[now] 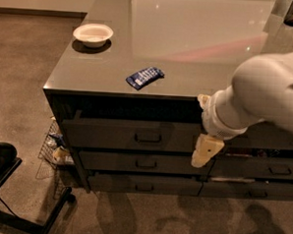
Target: Open top drawer
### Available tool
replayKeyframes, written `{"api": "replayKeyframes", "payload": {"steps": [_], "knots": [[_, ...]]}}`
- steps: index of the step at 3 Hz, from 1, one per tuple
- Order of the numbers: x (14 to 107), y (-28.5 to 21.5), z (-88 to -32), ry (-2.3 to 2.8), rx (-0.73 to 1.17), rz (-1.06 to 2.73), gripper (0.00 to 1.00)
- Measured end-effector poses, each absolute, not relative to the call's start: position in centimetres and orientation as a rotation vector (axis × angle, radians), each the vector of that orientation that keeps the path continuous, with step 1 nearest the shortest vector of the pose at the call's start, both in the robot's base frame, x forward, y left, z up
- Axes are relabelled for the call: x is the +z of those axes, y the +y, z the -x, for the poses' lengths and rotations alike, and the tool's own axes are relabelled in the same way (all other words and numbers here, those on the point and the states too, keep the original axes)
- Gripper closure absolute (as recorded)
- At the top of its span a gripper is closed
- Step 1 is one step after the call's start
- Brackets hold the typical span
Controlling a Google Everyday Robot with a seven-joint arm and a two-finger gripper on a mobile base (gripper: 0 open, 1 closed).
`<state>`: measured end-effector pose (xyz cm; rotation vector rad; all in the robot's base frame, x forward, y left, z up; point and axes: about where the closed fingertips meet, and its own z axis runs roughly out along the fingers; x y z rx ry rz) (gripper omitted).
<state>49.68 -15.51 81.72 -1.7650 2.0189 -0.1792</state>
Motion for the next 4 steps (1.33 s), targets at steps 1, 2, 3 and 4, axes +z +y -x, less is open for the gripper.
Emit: {"api": "replayKeyframes", "payload": {"steps": [1, 2, 3, 4], "knots": [[79.0, -15.8, -52.1, 1.968, -0.380, 1.720, 0.00], [77.6, -16.5, -53.1, 1.998, -0.475, 1.690, 0.00], [77.7, -16.8, -53.4, 2.011, -0.501, 1.673, 0.00], [75.7, -15.3, -53.4, 2.025, -0.444, 1.749, 0.00]]}}
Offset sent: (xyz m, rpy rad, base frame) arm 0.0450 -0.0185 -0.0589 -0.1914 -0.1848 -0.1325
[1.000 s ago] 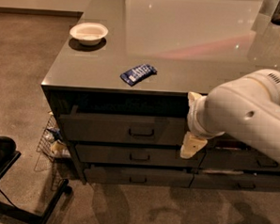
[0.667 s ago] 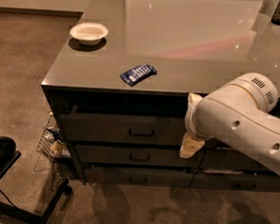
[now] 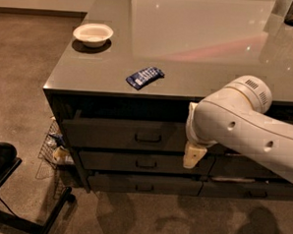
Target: Open top drawer
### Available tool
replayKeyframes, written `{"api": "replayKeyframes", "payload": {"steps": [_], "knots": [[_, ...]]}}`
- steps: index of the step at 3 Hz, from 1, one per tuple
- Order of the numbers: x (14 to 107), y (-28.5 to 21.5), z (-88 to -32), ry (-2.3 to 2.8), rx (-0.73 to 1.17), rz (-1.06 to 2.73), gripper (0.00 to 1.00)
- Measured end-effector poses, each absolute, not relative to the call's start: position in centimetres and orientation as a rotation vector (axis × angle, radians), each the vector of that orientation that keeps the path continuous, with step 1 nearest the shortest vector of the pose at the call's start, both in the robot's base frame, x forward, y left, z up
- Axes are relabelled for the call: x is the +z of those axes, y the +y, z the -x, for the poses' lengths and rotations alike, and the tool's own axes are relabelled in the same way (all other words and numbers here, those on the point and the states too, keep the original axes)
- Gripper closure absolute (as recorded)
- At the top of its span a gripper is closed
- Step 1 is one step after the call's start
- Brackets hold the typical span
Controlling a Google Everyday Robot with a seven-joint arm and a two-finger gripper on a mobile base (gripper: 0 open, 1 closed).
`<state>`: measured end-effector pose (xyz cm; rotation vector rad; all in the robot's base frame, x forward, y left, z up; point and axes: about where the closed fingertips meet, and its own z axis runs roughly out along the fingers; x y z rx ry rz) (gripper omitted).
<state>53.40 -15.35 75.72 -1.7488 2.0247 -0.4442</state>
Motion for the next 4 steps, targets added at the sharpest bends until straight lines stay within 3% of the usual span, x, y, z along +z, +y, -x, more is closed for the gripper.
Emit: {"api": "replayKeyframes", "payload": {"steps": [2, 4], "knots": [[71.6, -13.0, -55.1, 1.983, -0.360, 1.915, 0.00], [68.2, -14.4, -56.3, 2.016, -0.329, 1.945, 0.00]]}}
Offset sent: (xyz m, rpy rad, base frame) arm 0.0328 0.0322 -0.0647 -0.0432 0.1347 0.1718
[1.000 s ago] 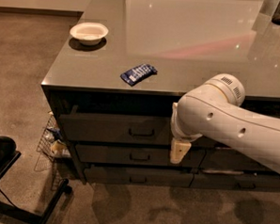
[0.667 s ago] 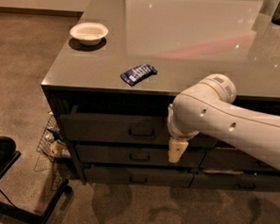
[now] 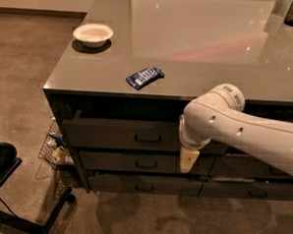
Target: Open top drawer
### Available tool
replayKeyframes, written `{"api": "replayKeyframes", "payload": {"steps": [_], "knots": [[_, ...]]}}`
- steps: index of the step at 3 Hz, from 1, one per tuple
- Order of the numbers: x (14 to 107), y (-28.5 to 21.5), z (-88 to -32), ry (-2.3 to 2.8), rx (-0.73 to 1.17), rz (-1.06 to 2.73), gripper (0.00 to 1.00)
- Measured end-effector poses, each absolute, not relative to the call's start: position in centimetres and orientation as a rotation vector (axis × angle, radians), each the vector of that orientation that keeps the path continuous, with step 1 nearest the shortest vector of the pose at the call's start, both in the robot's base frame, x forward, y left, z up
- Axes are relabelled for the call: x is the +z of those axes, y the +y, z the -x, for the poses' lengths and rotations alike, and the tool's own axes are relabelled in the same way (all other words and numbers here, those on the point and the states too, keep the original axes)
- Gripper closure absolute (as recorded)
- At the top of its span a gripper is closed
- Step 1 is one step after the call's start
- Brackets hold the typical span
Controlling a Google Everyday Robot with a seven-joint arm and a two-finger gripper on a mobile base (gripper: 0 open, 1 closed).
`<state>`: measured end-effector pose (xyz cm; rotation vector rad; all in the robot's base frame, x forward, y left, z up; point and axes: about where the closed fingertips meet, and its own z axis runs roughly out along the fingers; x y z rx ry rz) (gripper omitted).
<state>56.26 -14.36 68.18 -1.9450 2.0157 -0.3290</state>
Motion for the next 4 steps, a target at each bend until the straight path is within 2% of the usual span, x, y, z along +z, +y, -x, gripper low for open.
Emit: {"api": "replayKeyframes", "payload": {"steps": [1, 3, 4], "knots": [[66.8, -15.4, -56.6, 2.049, -0.306, 1.932, 0.17], [65.1, -15.1, -56.8, 2.062, -0.249, 1.929, 0.64], [65.0, -15.1, -56.1, 2.072, -0.241, 1.923, 0.95]]}}
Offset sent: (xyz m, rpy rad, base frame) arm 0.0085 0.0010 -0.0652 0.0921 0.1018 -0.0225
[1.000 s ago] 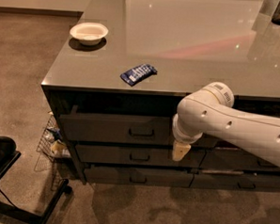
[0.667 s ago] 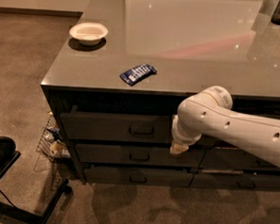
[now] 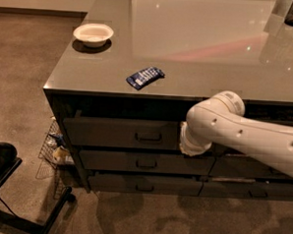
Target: Open top drawer
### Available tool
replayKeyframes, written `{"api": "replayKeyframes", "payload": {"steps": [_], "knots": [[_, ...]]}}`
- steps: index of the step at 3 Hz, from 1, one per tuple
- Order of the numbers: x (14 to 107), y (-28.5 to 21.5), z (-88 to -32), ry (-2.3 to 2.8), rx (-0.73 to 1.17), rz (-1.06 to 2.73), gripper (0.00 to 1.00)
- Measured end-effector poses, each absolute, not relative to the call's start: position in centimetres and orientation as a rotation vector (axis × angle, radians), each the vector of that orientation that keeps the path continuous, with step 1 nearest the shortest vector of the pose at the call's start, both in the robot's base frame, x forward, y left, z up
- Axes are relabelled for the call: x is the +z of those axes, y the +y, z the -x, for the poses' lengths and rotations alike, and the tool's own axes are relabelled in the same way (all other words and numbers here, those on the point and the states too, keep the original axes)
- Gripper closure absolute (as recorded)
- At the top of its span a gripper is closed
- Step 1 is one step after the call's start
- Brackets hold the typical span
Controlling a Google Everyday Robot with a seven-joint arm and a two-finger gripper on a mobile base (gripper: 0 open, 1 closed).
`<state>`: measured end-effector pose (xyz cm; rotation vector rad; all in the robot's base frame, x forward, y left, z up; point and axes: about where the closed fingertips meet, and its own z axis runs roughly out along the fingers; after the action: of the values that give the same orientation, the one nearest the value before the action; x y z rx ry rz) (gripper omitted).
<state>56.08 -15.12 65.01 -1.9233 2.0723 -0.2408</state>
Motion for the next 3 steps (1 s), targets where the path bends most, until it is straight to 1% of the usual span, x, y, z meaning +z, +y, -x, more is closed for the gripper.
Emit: {"api": "replayKeyframes", "payload": {"steps": [1, 2, 3], "knots": [[66.1, -15.6, -53.1, 2.103, -0.246, 1.906, 1.00], [69.1, -16.9, -48.9, 2.131, -0.293, 1.934, 1.00], [70.2, -17.0, -48.6, 2.126, -0.319, 1.930, 0.83]]}}
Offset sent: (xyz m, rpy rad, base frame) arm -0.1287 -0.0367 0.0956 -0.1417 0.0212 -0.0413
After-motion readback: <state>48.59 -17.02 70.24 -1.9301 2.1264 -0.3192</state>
